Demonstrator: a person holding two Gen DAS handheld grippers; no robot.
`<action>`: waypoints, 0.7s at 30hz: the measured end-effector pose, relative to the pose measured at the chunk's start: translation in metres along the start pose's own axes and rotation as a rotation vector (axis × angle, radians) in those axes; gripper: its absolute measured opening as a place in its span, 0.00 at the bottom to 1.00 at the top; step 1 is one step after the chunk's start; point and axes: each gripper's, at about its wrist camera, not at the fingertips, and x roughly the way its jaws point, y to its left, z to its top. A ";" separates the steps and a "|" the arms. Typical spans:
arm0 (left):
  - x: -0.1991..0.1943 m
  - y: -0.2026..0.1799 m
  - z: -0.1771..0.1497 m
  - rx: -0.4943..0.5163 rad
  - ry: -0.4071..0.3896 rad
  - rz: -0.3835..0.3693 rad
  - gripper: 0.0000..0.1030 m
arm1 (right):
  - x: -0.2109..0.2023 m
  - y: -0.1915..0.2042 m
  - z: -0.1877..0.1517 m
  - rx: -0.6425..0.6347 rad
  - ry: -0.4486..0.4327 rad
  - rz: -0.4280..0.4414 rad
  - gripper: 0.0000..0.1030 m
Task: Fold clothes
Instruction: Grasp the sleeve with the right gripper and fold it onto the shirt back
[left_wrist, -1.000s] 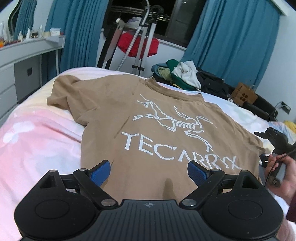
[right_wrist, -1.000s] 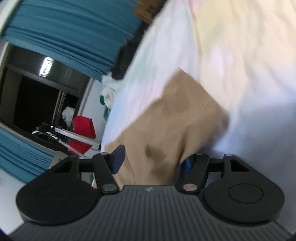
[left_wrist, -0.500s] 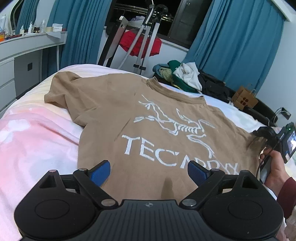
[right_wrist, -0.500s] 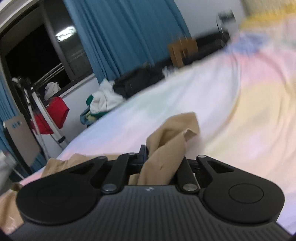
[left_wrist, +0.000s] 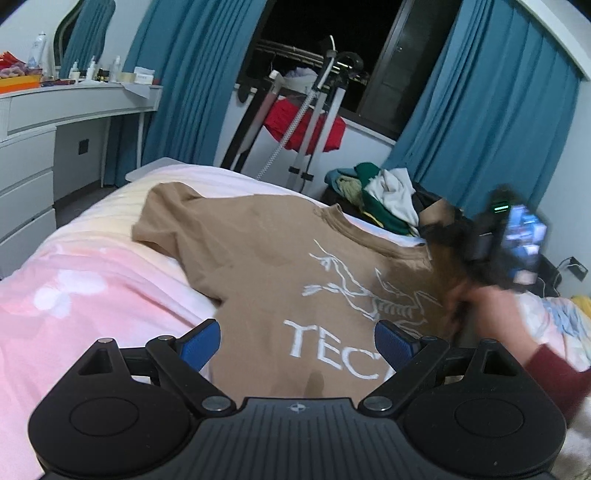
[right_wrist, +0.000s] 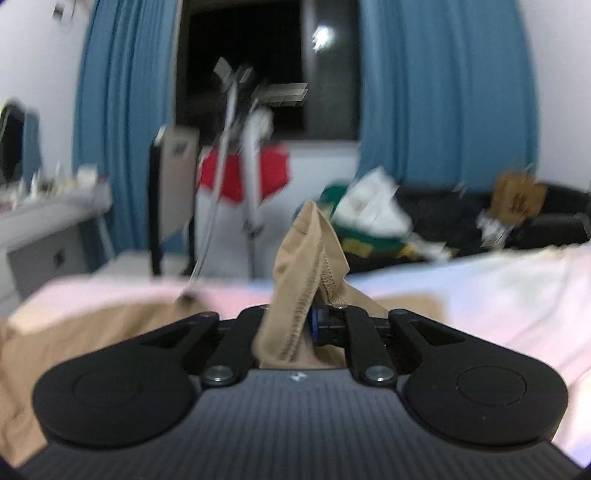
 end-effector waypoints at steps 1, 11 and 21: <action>0.000 0.002 0.000 0.003 -0.003 0.006 0.89 | 0.008 0.009 -0.007 -0.001 0.039 0.011 0.10; 0.004 0.018 0.000 -0.032 0.012 -0.016 0.89 | -0.001 0.007 -0.015 0.129 0.229 0.210 0.72; -0.004 -0.003 -0.011 0.053 0.018 -0.032 0.89 | -0.175 -0.051 0.011 0.240 0.164 0.246 0.72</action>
